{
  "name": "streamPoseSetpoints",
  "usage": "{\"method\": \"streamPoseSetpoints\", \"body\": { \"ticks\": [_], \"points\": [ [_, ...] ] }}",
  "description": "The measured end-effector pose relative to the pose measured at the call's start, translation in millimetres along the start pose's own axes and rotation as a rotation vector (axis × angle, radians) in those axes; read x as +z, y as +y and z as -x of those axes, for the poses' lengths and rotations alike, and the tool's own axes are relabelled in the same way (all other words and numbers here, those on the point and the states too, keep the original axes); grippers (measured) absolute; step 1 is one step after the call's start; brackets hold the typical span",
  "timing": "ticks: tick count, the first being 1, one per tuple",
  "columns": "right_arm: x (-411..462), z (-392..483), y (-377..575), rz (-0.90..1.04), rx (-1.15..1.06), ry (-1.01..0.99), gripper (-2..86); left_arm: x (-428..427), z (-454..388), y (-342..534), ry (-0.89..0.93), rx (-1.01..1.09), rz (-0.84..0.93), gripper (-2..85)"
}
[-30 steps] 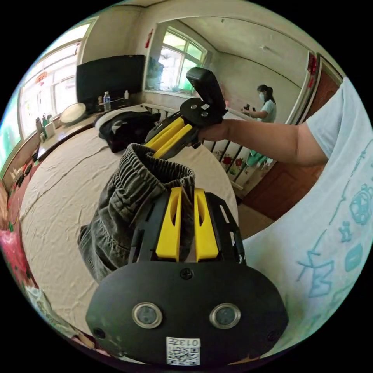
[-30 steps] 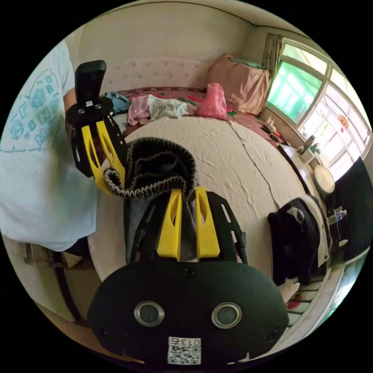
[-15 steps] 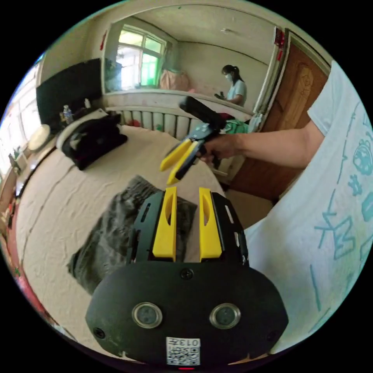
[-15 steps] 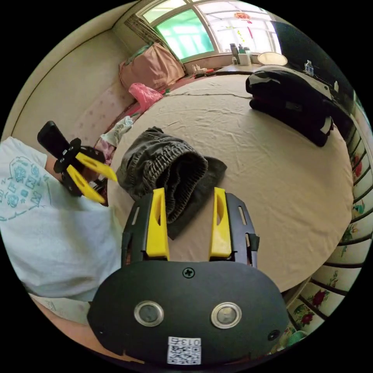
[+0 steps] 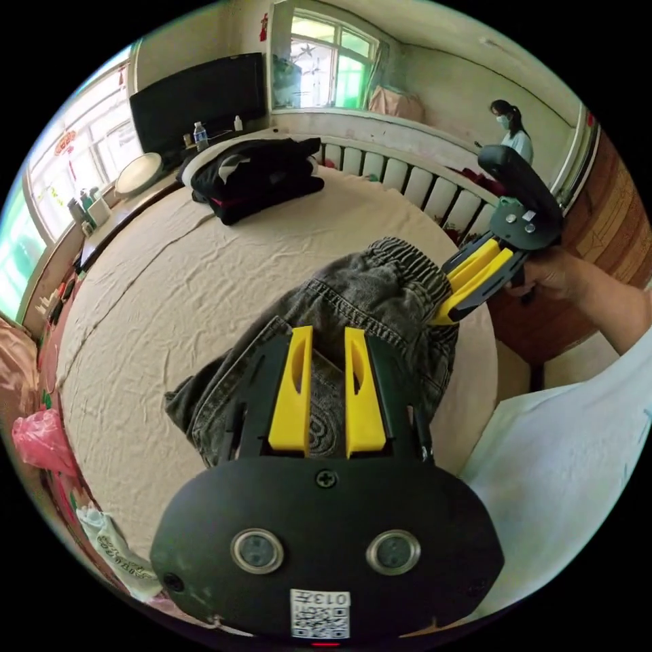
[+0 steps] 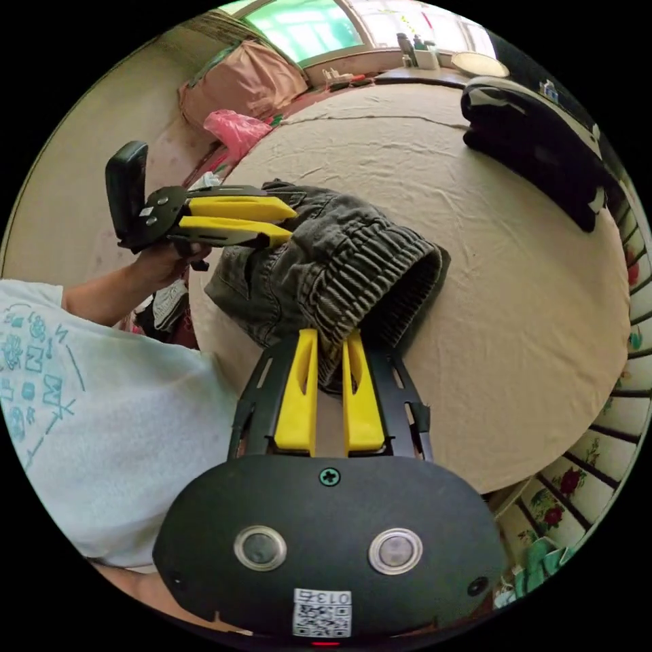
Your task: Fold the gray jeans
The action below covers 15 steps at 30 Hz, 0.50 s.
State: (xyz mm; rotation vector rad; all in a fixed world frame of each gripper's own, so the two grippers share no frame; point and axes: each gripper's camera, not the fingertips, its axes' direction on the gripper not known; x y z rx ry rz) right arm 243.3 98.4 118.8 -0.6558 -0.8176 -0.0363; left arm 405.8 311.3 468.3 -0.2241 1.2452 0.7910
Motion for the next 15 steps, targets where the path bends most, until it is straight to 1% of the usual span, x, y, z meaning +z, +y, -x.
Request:
{"method": "streamPoseSetpoints", "body": {
  "ticks": [2,4,5,7,8,9,10,11,12,13,15],
  "points": [
    [15.8,-10.7,1.3,0.009,0.023,0.014,7.0,42.2,-9.5,0.1,-0.05,0.045,0.091,6.9],
    [25.1,-19.8,2.7,0.005,0.046,-0.018,7.3,62.8,-12.2,4.5,-0.081,0.063,0.112,6.5],
    [21.0,-19.6,1.5,0.012,0.042,-0.051,7.4,60.3,-10.8,2.8,-0.074,0.056,0.109,6.2],
    [8.3,-5.0,2.4,0.074,-0.035,0.016,7.2,49.8,-7.4,1.1,-0.04,0.055,0.109,4.6],
    [-6.2,5.5,5.1,0.079,-0.065,0.097,7.0,37.3,-6.6,2.2,-0.043,0.057,0.076,4.2],
    [-23.0,17.0,5.0,0.024,-0.072,0.199,6.6,29.3,-7.2,3.8,-0.063,0.055,0.037,4.0],
    [-30.8,24.6,3.7,-0.021,-0.086,0.244,6.3,15.2,-10.2,7.2,-0.117,0.054,-0.04,3.7],
    [-41.2,42.2,-2.3,-0.115,-0.122,0.313,5.5,9.1,-15.0,8.2,-0.173,0.071,-0.075,3.4],
    [-41.7,60.5,-11.9,-0.185,-0.174,0.362,4.4,9.4,-17.4,7.9,-0.199,0.083,-0.08,3.3],
    [-37.5,69.3,-17.6,-0.207,-0.21,0.391,4.1,16.1,-21.5,6.6,-0.231,0.111,-0.07,2.8],
    [1.4,87.1,-43.9,-0.188,-0.276,0.532,2.9,34.9,-23.8,2.9,-0.225,0.15,-0.005,1.7]
  ]
}}
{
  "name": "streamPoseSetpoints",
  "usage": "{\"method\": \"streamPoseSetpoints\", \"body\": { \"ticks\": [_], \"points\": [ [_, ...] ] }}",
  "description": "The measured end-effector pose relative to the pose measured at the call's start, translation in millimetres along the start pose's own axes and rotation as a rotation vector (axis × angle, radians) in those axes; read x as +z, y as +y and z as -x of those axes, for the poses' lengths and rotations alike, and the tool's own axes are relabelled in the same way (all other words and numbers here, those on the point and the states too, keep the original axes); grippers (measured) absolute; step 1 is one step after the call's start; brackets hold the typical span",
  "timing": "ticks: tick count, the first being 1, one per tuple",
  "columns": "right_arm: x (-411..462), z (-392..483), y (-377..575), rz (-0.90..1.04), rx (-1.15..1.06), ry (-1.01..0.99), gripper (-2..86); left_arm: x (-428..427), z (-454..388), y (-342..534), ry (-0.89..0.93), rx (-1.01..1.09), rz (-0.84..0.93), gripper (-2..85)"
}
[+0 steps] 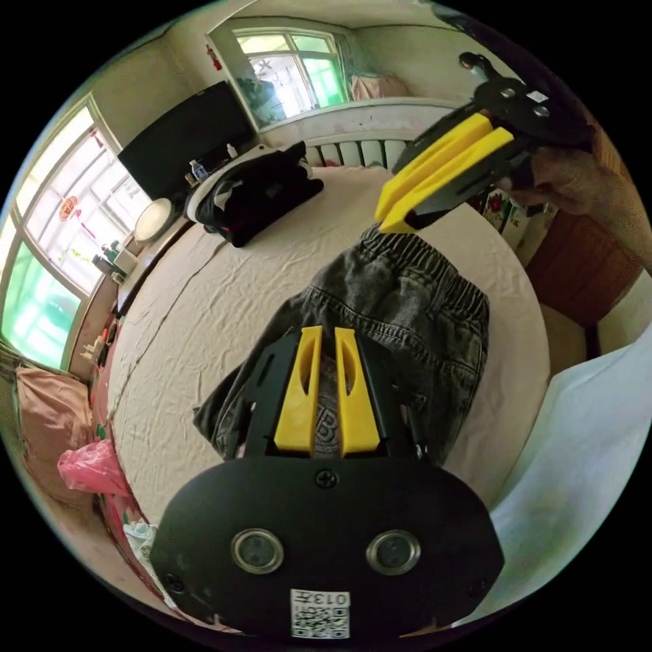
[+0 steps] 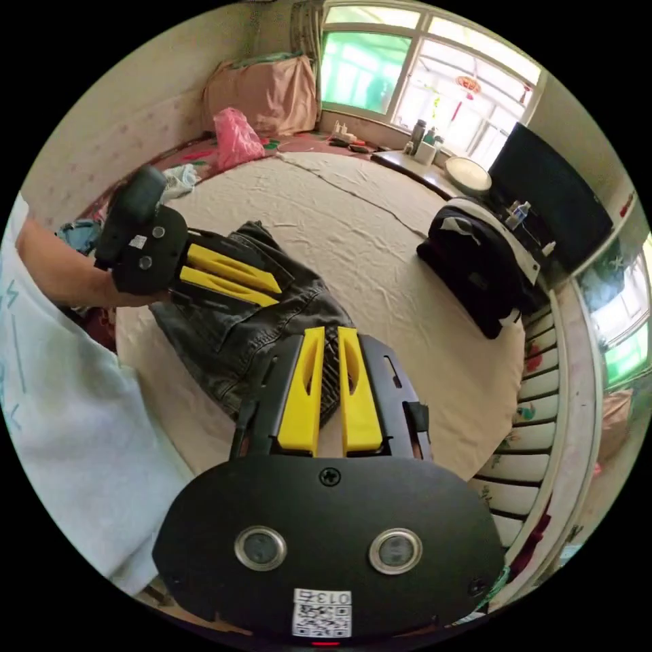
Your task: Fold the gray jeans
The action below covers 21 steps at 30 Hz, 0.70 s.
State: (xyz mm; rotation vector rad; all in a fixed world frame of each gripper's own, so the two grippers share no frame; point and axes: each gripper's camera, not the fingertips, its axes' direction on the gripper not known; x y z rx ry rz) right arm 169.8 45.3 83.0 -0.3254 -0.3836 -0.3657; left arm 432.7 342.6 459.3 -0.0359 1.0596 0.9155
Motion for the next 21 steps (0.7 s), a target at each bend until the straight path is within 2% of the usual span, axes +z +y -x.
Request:
{"method": "streamPoseSetpoints", "body": {
  "ticks": [2,7,11,13,15,18,21],
  "points": [
    [31.9,9.9,-9.3,0.047,-0.012,0.032,2.1,23.4,-2.5,-3.2,0.017,0.035,0.075,0.4],
    [76.0,0.3,-5.6,0.138,0.046,-0.006,0.5,41.7,9.8,-5.6,0.055,0.021,0.126,-0.1],
    [72.6,-13.5,-16.2,0.171,0.059,-0.069,0.6,11.0,56.2,-2.5,0.162,-0.125,0.098,0.0],
    [50.5,-23.8,-20.4,0.09,0.081,-0.098,0.9,-26.5,88.5,17.1,0.126,-0.235,-0.026,0.2],
    [15.5,-40.6,-29.6,-0.11,0.143,-0.111,2.2,-53.8,119.9,44.1,0.045,-0.344,-0.08,0.7],
    [9.0,-52.1,-74.4,-0.209,0.047,-0.266,6.1,-58.7,141.9,73.6,0.036,-0.316,0.011,2.9],
    [37.9,-37.3,-140.0,-0.167,-0.128,-0.394,8.3,-60.5,149.7,94.5,-0.01,-0.367,0.058,7.8]
  ]
}}
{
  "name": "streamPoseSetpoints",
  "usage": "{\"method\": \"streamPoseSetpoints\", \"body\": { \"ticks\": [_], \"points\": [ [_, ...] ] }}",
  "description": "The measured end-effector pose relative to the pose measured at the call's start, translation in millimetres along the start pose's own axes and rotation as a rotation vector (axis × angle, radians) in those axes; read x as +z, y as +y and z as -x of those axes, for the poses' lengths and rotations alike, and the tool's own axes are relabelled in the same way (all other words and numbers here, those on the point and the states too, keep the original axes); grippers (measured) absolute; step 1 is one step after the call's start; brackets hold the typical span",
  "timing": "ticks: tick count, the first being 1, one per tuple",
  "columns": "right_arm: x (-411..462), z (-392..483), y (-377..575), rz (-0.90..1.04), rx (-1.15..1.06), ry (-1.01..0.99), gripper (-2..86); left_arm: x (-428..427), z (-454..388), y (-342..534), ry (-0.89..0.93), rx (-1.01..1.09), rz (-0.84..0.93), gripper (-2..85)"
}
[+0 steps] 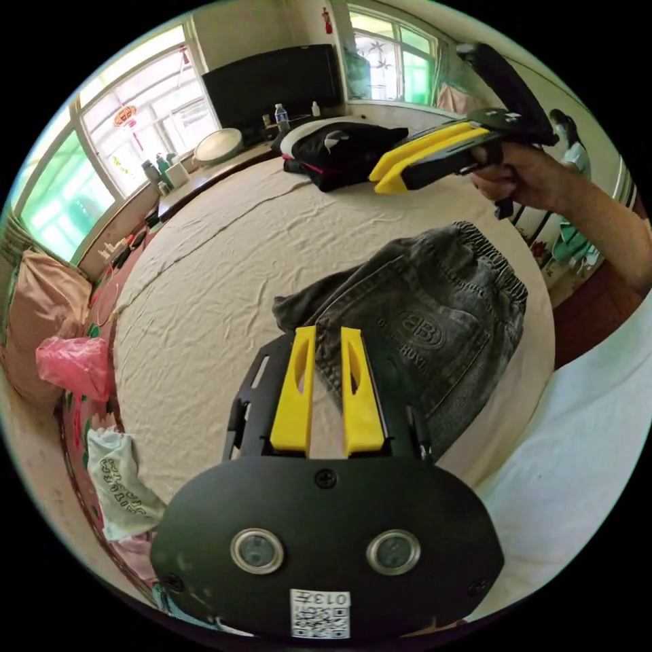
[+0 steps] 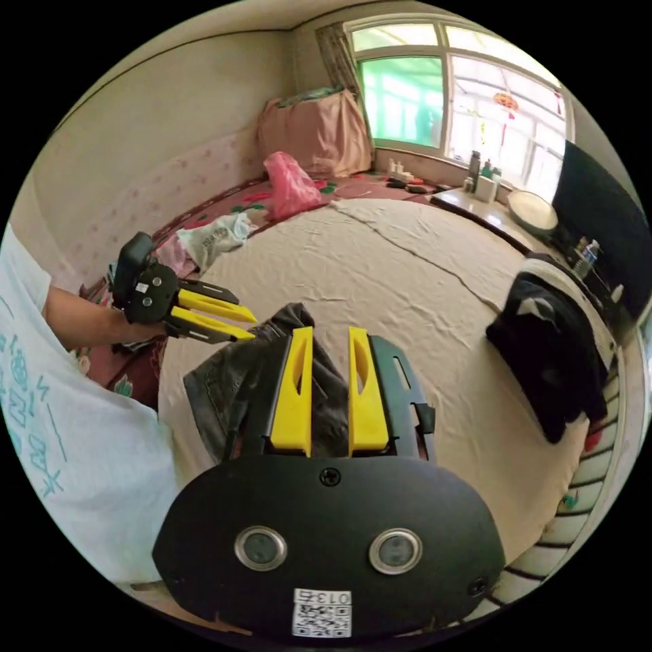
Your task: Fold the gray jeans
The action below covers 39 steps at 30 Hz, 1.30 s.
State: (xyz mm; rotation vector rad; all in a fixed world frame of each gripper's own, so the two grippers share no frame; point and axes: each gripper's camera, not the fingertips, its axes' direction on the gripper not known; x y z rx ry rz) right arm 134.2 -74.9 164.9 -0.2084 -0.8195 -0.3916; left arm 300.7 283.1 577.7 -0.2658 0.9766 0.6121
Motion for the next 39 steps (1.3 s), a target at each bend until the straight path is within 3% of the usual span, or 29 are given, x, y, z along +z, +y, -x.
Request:
{"method": "streamPoseSetpoints", "body": {
  "ticks": [3,9,13,15,19,22,28,32,35,39],
  "points": [
    [59.6,-2.8,-51.2,0.136,-0.085,-0.174,9.0,9.1,14.6,5.4,0.046,-0.101,0.079,12.1],
    [144.1,-10.5,-95.3,0.45,-0.184,-0.276,5.3,12.5,27.2,9.1,0.055,-0.199,0.109,9.6],
    [135.2,-66.8,-104.6,0.399,0.043,-0.4,2.6,-4.4,27.8,18.5,0.014,-0.227,0.058,5.6],
    [141.4,-107.4,-89.2,0.409,0.185,-0.553,2.2,-13.1,32.4,22.3,0.011,-0.225,0.034,5.0],
    [124.1,-121.2,-94.8,0.355,0.154,-0.549,2.6,-45.7,65.9,26.4,0.086,-0.261,-0.033,5.5],
    [100.6,-133.1,-120.2,0.262,0.157,-0.511,6.4,-80.1,96.5,39.2,0.043,-0.357,-0.095,8.1],
    [166.1,-98.2,-175.7,0.605,-0.008,-0.43,11.1,-67.7,129.7,36.7,0.305,-0.368,0.057,12.2],
    [200.9,-95.5,-176.2,0.786,-0.041,-0.417,5.9,-67.7,139.8,29.9,0.418,-0.386,0.08,7.5],
    [160.9,-91.1,-176.2,0.669,-0.138,-0.377,3.3,-95.2,138.6,24.8,0.391,-0.371,0.038,3.7],
    [54.8,-116.6,-142.9,0.291,-0.112,-0.478,1.5,-147.7,106.8,24.4,0.257,-0.263,-0.095,2.4]
  ]
}}
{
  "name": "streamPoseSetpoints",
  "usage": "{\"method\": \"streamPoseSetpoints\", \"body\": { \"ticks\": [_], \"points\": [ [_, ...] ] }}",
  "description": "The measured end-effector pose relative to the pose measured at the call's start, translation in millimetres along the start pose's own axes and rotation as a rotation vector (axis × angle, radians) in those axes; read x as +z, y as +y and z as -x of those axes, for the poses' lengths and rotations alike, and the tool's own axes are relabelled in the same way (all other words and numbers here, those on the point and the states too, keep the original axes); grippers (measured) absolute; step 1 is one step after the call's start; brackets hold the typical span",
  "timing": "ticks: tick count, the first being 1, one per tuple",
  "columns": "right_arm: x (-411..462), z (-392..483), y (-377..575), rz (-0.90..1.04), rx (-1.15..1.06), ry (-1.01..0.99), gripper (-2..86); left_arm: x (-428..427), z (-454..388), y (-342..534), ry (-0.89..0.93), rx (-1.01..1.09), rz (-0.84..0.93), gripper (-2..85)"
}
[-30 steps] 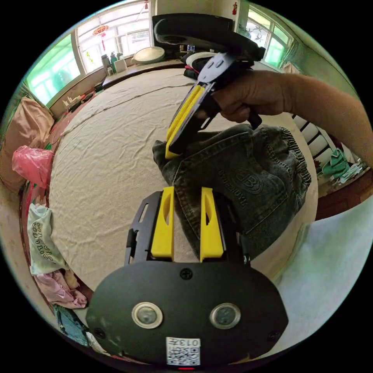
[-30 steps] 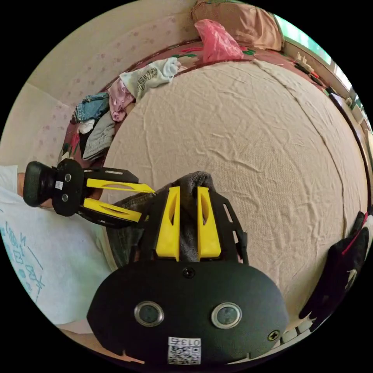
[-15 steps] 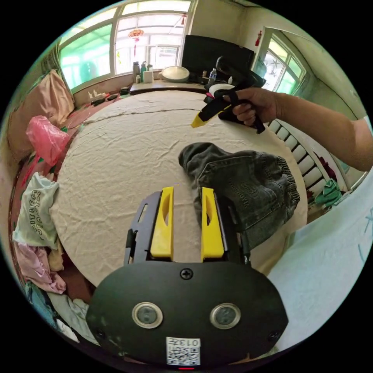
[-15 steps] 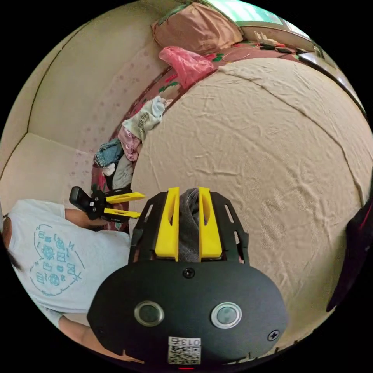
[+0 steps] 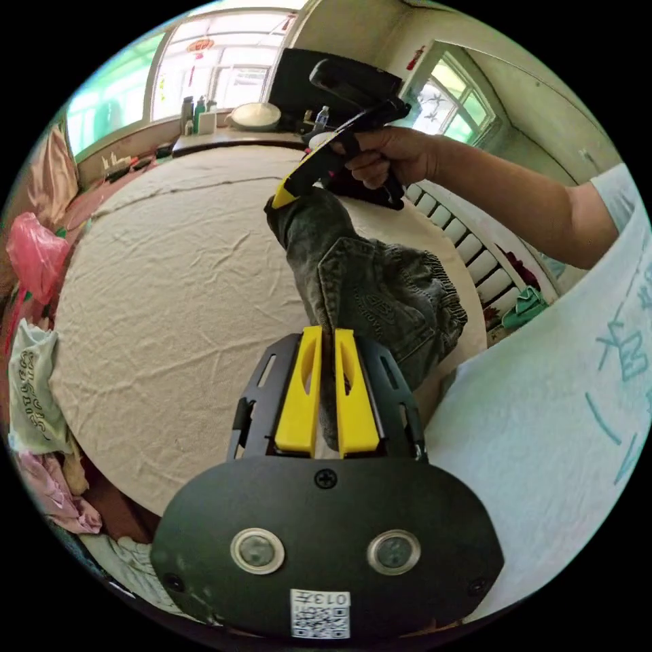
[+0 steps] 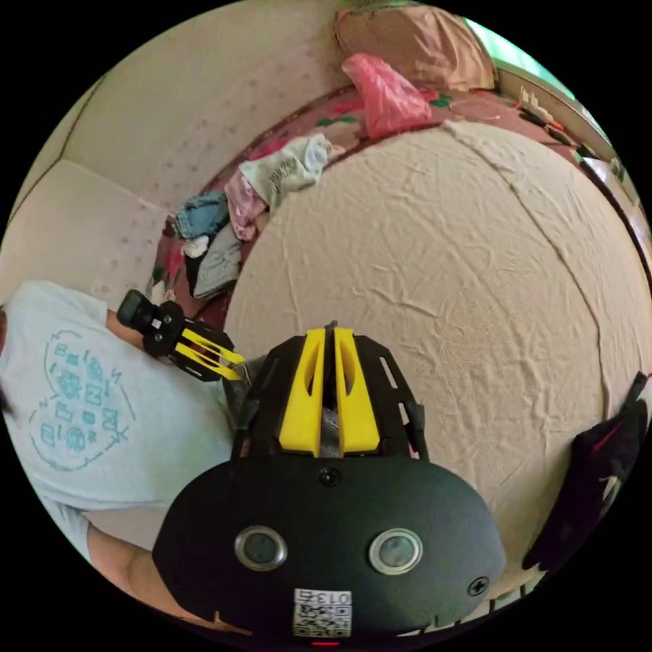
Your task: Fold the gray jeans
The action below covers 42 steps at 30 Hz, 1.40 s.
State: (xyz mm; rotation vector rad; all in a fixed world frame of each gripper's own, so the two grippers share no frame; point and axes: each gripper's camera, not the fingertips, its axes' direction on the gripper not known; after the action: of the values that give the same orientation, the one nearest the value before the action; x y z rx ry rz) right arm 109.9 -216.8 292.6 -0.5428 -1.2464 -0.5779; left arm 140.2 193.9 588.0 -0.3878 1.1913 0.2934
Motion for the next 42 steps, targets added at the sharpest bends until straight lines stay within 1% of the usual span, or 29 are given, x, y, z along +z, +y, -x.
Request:
{"method": "streamPoseSetpoints", "body": {
  "ticks": [1,3,4,6,9,11,12,13,14,15,16,17,18,20,21,23,24,26,29,31,33,35,37,38,39,40,42],
  "points": [
    [-9.0,-3.5,13.2,-0.052,0.029,-0.034,1.2,-7.6,-12.1,4.8,-0.034,0.023,-0.037,2.2],
    [-24.7,-31.5,65.0,-0.227,0.214,-0.146,0.6,-6.7,-22.9,9.8,-0.099,0.033,-0.022,2.0],
    [-21.8,-38.5,74.8,-0.245,0.267,-0.162,0.5,-5.6,-24.3,9.8,-0.105,0.022,-0.031,1.9],
    [0.4,-50.8,85.8,-0.205,0.366,-0.126,0.4,-6.5,-23.1,-0.2,-0.115,0.026,-0.005,1.9],
    [-2.3,-54.3,74.4,-0.275,0.38,-0.156,0.7,-12.6,-9.5,-8.8,-0.105,-0.016,0.014,2.0],
    [-21.4,-49.0,68.7,-0.354,0.373,-0.067,1.4,-21.1,17.1,-5.6,-0.038,-0.153,0.025,2.0],
    [-37.7,-44.2,66.3,-0.388,0.349,-0.055,2.1,-24.7,25.1,-4.0,-0.026,-0.193,0.024,2.0],
    [-45.4,-40.1,65.4,-0.401,0.332,-0.04,2.4,-33.8,39.3,-1.9,-0.052,-0.257,0.027,1.9],
    [-57.7,-28.6,63.1,-0.393,0.287,0.001,3.1,-45.0,49.8,-4.4,-0.105,-0.281,0.012,2.8],
    [-62.9,-13.2,59.7,-0.347,0.228,0.07,4.2,-50.7,54.0,-8.0,-0.115,-0.279,-0.005,3.3],
    [-61.9,-4.5,57.8,-0.315,0.197,0.112,5.1,-59.0,62.3,-20.2,-0.115,-0.28,-0.039,7.1],
    [-53.0,11.2,53.8,-0.239,0.149,0.194,7.0,-60.9,69.5,-37.9,-0.099,-0.281,-0.059,10.3],
    [-37.7,22.7,50.1,-0.152,0.124,0.251,9.3,-59.0,72.3,-48.1,-0.082,-0.274,-0.062,11.5],
    [-11.8,32.5,48.1,-0.051,0.109,0.262,9.9,-36.5,78.5,-90.0,0.003,-0.207,-0.011,13.7],
    [2.9,34.9,48.8,-0.031,0.11,0.205,9.1,-28.5,79.4,-98.6,0.017,-0.198,0.011,13.6],
    [24.7,33.4,48.0,0.016,0.132,0.135,7.7,-0.4,81.8,-125.1,0.113,-0.195,0.078,13.0],
    [36.9,31.6,47.7,0.044,0.149,0.171,6.1,5.5,81.3,-129.9,0.119,-0.196,0.1,12.7],
    [47.0,28.9,48.5,0.061,0.169,0.206,3.4,21.0,76.8,-139.6,0.08,-0.184,0.169,10.9],
    [50.0,32.7,50.9,0.094,0.163,0.27,1.4,16.7,74.4,-139.5,0.052,-0.226,0.146,10.9],
    [33.5,42.0,53.6,0.048,0.154,0.287,0.9,2.9,74.8,-139.6,0.072,-0.251,0.105,10.9],
    [4.5,56.4,54.4,-0.076,0.137,0.313,0.5,-12.0,71.6,-141.4,0.038,-0.25,0.062,11.1],
    [-2.4,63.5,44.2,-0.108,0.098,0.241,0.4,-14.5,65.5,-154.2,0.078,-0.218,0.07,11.4],
    [10.5,67.0,26.4,-0.051,0.064,0.205,0.3,-3.1,56.2,-163.9,0.068,-0.18,0.128,11.1],
    [27.5,67.1,15.2,0.011,0.056,0.211,0.3,4.6,50.5,-167.6,0.04,-0.157,0.161,10.5],
    [47.6,64.3,6.9,0.098,0.062,0.227,0.3,6.7,48.5,-168.7,0.026,-0.15,0.163,10.4],
    [54.5,62.6,4.6,0.125,0.066,0.241,0.3,8.6,46.4,-170.4,0.006,-0.149,0.165,10.3],
    [41.2,55.2,5.5,0.07,0.153,0.22,0.6,7.2,43.5,-174.5,-0.014,-0.145,0.164,10.3]
  ]
}}
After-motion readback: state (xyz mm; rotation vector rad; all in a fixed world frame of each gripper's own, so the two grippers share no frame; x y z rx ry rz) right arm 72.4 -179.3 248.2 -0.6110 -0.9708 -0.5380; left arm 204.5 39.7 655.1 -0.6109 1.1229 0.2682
